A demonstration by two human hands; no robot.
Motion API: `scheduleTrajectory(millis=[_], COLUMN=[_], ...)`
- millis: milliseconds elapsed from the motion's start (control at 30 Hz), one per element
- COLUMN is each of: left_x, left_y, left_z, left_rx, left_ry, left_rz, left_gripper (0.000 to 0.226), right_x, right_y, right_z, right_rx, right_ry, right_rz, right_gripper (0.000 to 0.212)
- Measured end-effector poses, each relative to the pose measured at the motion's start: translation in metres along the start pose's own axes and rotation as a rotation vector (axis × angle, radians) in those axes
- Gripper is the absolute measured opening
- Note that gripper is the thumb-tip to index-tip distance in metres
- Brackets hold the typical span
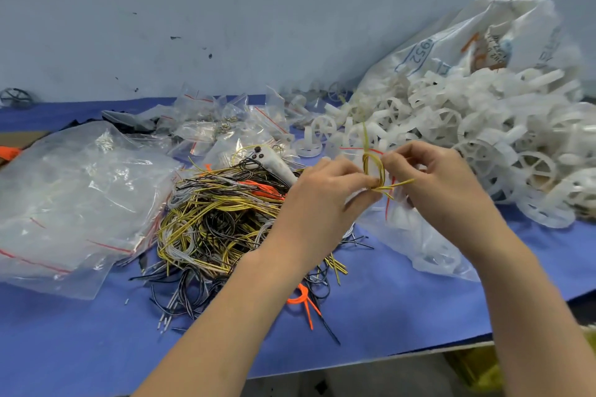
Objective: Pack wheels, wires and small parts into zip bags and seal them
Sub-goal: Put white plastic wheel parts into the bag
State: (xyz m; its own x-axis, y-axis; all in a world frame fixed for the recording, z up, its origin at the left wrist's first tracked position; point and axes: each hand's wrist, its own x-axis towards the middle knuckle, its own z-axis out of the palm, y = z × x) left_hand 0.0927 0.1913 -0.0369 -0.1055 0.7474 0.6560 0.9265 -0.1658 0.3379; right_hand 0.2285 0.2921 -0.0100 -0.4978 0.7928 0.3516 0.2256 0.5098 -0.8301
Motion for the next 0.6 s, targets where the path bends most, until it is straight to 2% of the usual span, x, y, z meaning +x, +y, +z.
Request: scheduleTrajectory(millis=[133, 267, 400, 533, 600], left_x=[0.003, 0.014, 0.025, 0.031, 0.028], left_y=[-0.001, 0.007, 0.018, 0.025, 0.028], left_z=[0.001, 0.012, 0.020, 0.026, 0.030], left_rx=[0.236, 0.319, 0.415, 0.327, 0.295], left_ry=[-0.243, -0.474, -0.509, -0.560, -0.558], left_rz=[0.130, 0.078, 0.082, 0.102, 0.132], left_gripper=[0.011, 0.013, 0.024, 0.021, 0.026], right_x=[-0.003, -0.008, -0.011, -0.011, -0.012], right_y=[-0.006, -0.010, -0.011, -0.009, -0.009], right_z=[0.003, 0.007, 0.006, -0.001, -0.004], right_rx=[0.014, -0.031, -0.118, -0.140, -0.152], right_ry=[-0.013, -0.048, -0.054, -0.044, -0.044], right_rz=[-0.051, -0.125, -0.147, -0.141, -0.146], right_gripper=[0.019, 0.022, 0.023, 0.023, 0.022])
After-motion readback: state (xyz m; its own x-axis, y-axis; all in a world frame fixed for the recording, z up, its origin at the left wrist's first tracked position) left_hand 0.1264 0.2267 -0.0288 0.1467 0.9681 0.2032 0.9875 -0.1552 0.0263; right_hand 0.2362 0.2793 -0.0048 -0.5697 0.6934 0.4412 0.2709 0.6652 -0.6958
